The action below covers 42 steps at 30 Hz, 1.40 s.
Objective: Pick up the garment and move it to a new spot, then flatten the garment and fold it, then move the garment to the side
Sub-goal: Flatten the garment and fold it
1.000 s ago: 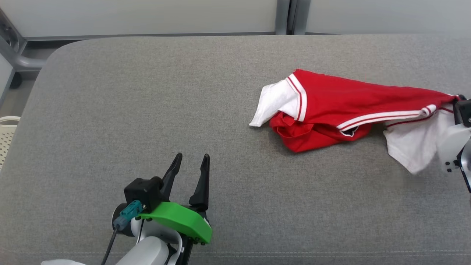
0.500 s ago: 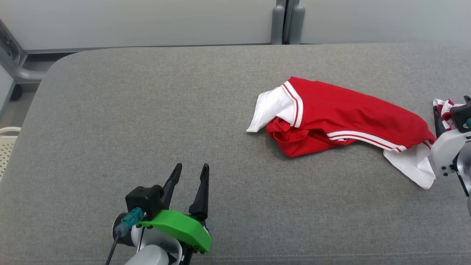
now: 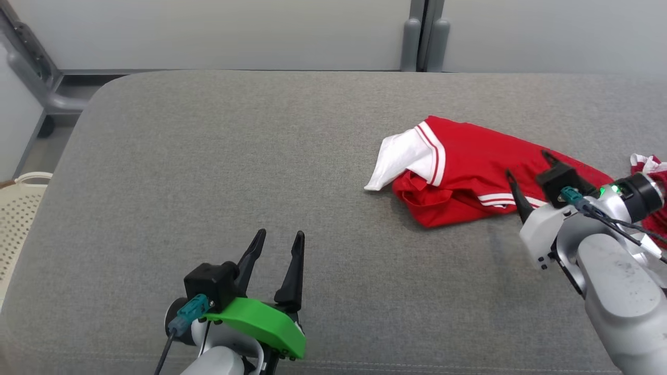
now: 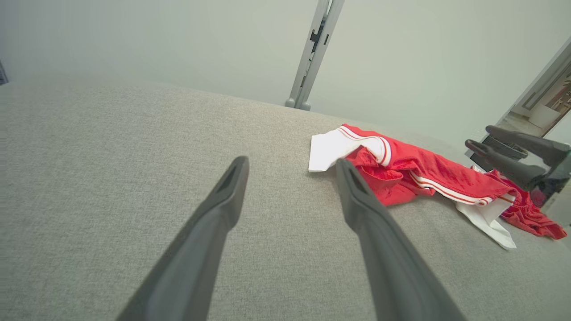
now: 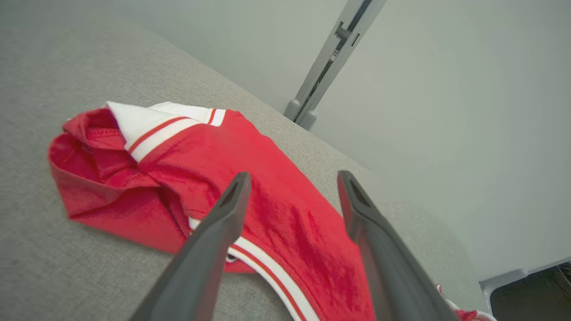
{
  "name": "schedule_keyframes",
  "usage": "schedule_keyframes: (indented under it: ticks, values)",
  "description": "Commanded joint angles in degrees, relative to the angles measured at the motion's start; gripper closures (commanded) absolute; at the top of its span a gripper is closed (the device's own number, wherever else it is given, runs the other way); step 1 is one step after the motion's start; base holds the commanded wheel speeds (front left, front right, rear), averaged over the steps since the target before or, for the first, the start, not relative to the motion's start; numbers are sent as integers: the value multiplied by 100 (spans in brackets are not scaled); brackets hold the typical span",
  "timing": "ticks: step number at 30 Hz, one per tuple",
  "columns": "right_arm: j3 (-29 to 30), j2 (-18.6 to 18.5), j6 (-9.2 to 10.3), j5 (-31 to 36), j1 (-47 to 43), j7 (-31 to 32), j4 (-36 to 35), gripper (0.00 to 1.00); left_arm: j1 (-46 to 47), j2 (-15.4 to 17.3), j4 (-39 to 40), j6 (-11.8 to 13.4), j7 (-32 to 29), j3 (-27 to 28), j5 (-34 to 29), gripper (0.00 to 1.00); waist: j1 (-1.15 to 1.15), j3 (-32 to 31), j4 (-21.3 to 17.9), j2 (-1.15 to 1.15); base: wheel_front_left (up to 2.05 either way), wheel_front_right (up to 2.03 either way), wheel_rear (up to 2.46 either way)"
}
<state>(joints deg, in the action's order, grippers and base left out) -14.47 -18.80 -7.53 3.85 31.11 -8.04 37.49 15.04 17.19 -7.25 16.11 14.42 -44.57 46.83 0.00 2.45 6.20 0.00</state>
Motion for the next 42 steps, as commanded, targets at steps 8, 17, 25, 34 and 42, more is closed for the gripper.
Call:
schedule_keyframes:
  ticks: [8, 17, 25, 34, 42]
  values:
    - [-613, -14, 10, -227, -81, 50, 753, 0, 164, -27, 56, -15, -46, -57, -76, 0, 0, 228, 787, 0, 0, 0, 0]
    - [-741, -162, 10, 195, 279, -119, 1400, 0, 109, -27, 50, -15, -14, -53, -69, 0, 0, 305, 1031, 0, 0, 0, 0]
    - [-536, -181, 10, 726, 695, -254, 1828, 66, 180, -56, 25, -29, -9, -63, -83, 0, 0, 400, 1032, 0, 0, 0, 0]
    - [-341, -22, 10, 1067, 1019, -369, 1870, 84, 104, -69, -38, -9, 12, -64, -58, 0, 0, 331, 872, 0, 0, 0, 0]
    - [-466, 23, 10, 1211, 1379, -398, 1787, 100, 126, -85, -25, -32, 19, -74, -59, 0, 0, 235, 904, 0, 0, 0, 0]
